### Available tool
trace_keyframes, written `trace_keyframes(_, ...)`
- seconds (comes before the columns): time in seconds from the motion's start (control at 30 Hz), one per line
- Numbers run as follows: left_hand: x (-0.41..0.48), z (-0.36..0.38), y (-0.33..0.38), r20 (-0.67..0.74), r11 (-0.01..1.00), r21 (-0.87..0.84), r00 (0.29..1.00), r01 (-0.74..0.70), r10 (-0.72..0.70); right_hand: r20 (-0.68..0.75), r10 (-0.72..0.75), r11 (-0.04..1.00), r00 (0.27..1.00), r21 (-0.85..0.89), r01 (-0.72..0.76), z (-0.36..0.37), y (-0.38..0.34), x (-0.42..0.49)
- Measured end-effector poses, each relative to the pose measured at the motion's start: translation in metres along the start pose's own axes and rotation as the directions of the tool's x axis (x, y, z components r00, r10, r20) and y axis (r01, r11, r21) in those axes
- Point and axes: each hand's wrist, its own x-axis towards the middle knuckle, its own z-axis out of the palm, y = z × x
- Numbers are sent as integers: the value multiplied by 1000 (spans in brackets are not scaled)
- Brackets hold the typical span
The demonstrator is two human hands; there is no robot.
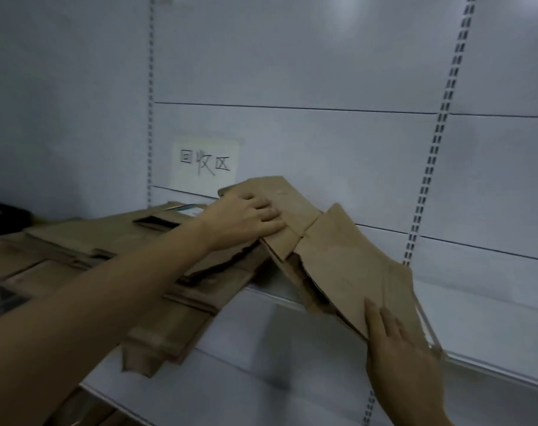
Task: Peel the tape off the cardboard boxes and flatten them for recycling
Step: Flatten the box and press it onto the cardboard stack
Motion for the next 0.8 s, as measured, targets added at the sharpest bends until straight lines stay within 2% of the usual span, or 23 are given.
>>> trace_keyframes(0.07,-13,3,-8,-15,999,38,999,-38,39,-2,23,998,1000,53,-22,4,-10,2)
trace_keyframes(0.13,-26,7,-17,-89,997,60,995,-40,45,4,36,995,999,88,-36,4,-16,8)
trace_keyframes(0.27,-58,19,-36,-159,996,78,987,45,-32,37,-28,994,999,110,24,-10,-37,37)
trace_keyframes(0.37,-89,36,-51,-183,978,143,975,150,-122,-39,-82,993,996,84,85,-17,-63,66)
trace_keyframes(0.5,-118,56,-86,-190,964,145,963,221,-193,-141,-105,994,984,8,107,-22,-97,103)
trace_keyframes(0.6,-139,73,-121,-235,949,140,940,283,-246,-159,-131,991,979,-52,124,-26,-138,141)
trace_keyframes(0.67,-164,95,-146,-189,942,91,935,322,-301,-113,-173,983,978,-87,164,-24,-175,166)
trace_keyframes(0.73,-192,120,-169,-34,926,61,928,371,-370,-47,-227,971,973,-89,222,-21,-215,187)
trace_keyframes(0.8,-217,135,-183,178,903,-16,890,430,-420,59,-300,953,952,-36,302,-12,-249,200)
